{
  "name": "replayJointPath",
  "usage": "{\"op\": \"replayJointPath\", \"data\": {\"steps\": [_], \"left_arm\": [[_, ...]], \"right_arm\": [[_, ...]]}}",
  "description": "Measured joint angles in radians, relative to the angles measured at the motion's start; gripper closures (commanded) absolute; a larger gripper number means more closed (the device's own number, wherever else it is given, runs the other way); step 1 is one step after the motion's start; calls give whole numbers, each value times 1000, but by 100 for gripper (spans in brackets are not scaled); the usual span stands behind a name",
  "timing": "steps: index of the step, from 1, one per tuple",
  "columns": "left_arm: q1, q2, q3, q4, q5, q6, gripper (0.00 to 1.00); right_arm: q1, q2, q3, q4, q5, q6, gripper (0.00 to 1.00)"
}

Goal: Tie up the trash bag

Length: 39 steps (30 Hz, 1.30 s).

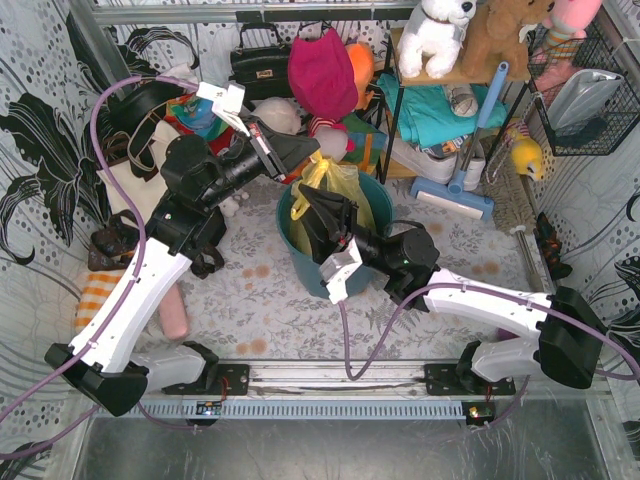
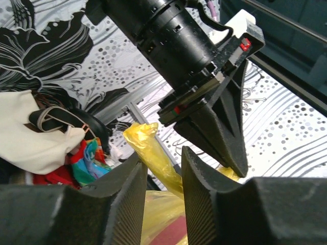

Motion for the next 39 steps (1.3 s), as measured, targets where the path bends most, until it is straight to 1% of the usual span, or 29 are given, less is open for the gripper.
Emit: {"op": "replayJointPath", "data": {"steps": [2,4,8,12,19,22,25,31,39], "left_arm": [[0,0,0,0,0,0,100],[0,0,0,0,0,0,100],[0,0,0,0,-2,2,100],[0,15,23,-11,-13,27,100],[-2,124,182,-36,-41,100,100],[-4,158,213,-42,-61,128,100],[-4,180,210,-56,-86,150,100],[11,226,141,-71,-138,176,100],[71,387,124,-102,-179,191,100]], "right_arm": [[0,0,0,12,13,-16,84],[0,0,0,21,20,-24,100],[0,-13,0,16,25,-20,100],[0,-64,0,-35,23,22,100],[0,-219,-2,-215,12,190,100],[-2,-286,-46,-259,-3,285,100],[-1,-338,-112,-305,-25,378,100],[-2,-421,-237,-411,-96,555,100],[-4,-523,-303,-495,-187,719,100]]}}
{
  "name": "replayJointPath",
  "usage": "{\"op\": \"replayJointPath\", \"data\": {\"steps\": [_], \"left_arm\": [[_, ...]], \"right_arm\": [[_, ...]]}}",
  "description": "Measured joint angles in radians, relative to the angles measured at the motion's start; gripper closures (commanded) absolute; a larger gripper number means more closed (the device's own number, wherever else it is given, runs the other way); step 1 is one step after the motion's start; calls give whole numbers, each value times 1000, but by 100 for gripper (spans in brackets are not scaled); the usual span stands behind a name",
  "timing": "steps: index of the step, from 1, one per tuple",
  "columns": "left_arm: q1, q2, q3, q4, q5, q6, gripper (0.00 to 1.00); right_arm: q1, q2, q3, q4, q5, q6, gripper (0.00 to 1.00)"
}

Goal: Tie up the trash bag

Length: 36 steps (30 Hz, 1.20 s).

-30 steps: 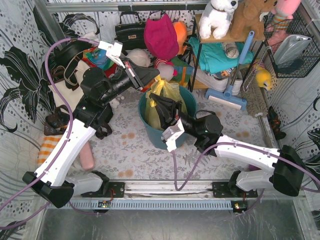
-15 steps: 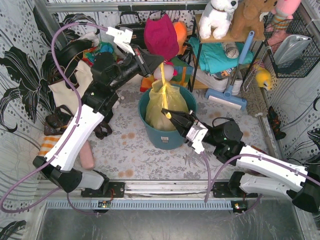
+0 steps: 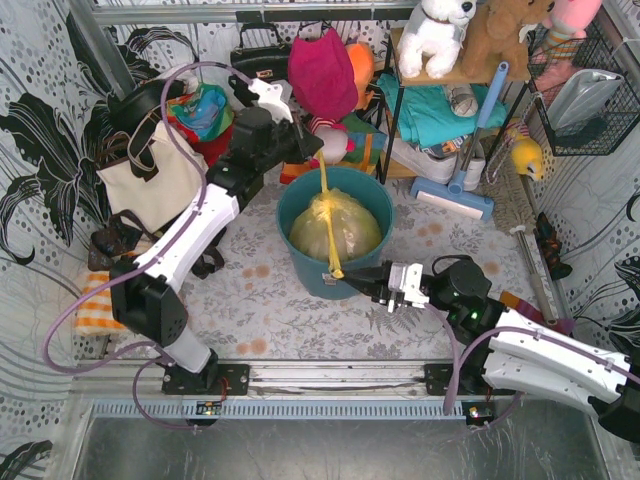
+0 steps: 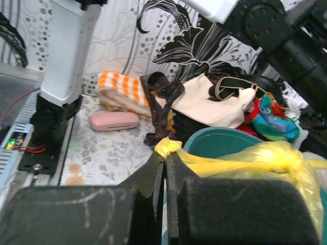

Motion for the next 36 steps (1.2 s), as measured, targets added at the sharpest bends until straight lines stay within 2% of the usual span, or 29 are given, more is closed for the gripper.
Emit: {"op": "replayJointPath", "data": {"steps": [7,13,17,18,20,21,23,25,28,31,36], "left_arm": [[2,89,0,-43,-39,14,100],[9,114,35,-51,-94,31,100],[13,99,40,-48,-87,27,98],[14,89,39,-47,-80,22,96],[14,58,35,-45,-58,13,91],[14,37,30,-40,-48,8,88],[14,-14,18,-32,-15,-6,74],[14,-67,9,-23,13,-18,59],[14,-137,-2,-10,45,-39,46],[13,-193,-30,-12,63,-57,41],[13,-234,-94,-35,74,-88,41]], "right_arm": [[0,-37,-27,-43,-82,77,100],[5,-37,-31,-61,-179,127,100],[5,-37,-31,-61,-181,132,100],[5,-37,-31,-61,-167,134,94],[5,-37,-31,-60,-124,133,68],[5,-37,-31,-60,-96,132,60],[5,-37,-27,-61,-29,134,50],[5,-32,-14,-61,39,150,44],[5,-19,19,-61,145,201,40],[5,-4,58,-74,251,288,36],[5,12,148,-187,438,491,37]]}}
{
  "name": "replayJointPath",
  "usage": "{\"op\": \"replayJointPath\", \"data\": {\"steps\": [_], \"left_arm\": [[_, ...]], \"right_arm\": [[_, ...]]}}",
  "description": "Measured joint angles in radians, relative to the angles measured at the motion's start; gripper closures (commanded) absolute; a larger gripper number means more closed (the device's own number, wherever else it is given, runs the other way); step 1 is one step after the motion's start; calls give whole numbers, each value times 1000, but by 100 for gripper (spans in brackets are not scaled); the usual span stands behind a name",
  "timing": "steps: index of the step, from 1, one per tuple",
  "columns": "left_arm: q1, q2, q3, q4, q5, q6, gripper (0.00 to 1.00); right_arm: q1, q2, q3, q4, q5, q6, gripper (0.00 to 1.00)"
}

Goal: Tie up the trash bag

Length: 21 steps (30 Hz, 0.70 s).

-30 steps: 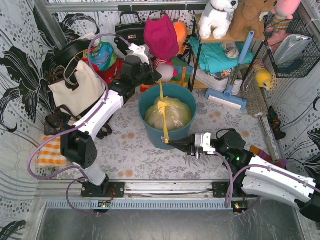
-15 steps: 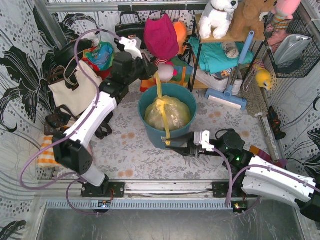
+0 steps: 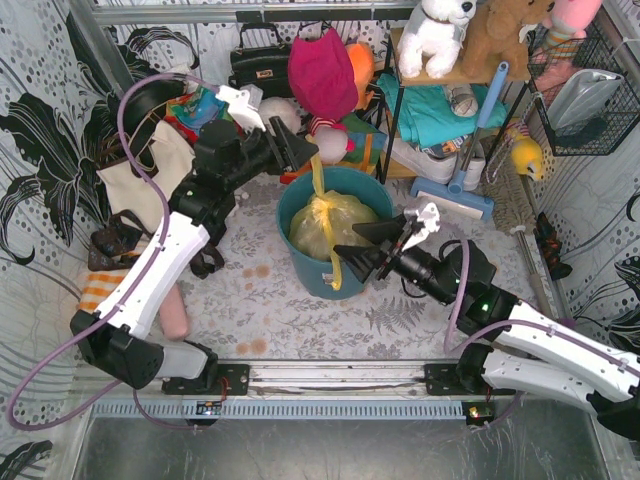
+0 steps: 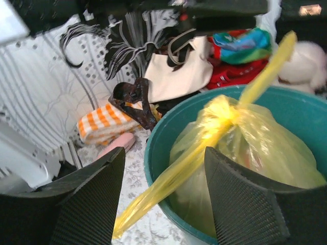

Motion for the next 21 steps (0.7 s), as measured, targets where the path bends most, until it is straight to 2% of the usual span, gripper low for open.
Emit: {"op": "replayJointPath", "data": {"steps": [3,7,14,21], "left_arm": [[-4,2,-45,-22,0,-18,40],[-8,23,-96,-43,5,-40,40],[-13,84,-111,-33,30,-68,47],[-13,87,-114,4,33,-79,52]], "right_arm": [[0,7,69,-116,103,142,37],[0,18,137,-243,167,293,35],[0,36,151,-387,177,473,37],[0,39,150,-409,162,557,41]]}}
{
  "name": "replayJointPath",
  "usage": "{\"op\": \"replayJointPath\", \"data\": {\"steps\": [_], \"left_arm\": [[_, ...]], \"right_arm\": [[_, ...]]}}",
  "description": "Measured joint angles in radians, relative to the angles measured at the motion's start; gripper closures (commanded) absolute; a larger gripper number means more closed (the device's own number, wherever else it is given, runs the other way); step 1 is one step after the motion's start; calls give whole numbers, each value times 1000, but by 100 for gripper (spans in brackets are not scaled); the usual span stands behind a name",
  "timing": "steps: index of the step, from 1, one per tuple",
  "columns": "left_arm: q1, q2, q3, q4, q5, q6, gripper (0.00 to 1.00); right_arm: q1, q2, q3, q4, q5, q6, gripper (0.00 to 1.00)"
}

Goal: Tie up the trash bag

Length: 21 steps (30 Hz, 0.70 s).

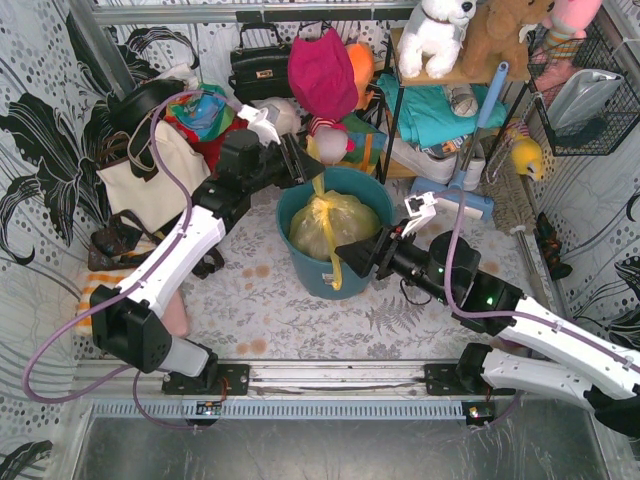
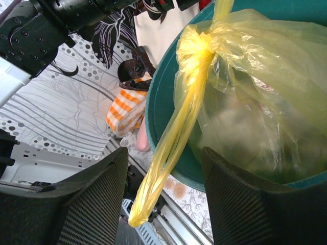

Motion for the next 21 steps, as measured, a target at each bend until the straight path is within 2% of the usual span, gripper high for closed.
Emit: {"op": "replayJointPath", "data": {"steps": [3,10,14,18,21], "left_arm": [[0,6,0,29,24,-13,51],[0,7,-2,97,91,-50,60],[0,7,-2,126,125,-66,55],[0,11,-2,135,147,-73,55],[-1,18,-3,136,153,-77,53]], "right_arm": [[0,11,0,0,-14,11,41],[0,48,7,-1,-57,36,44],[0,67,15,-3,-80,59,49],[0,78,16,-2,-90,77,56],[0,92,17,4,-94,84,58]]}}
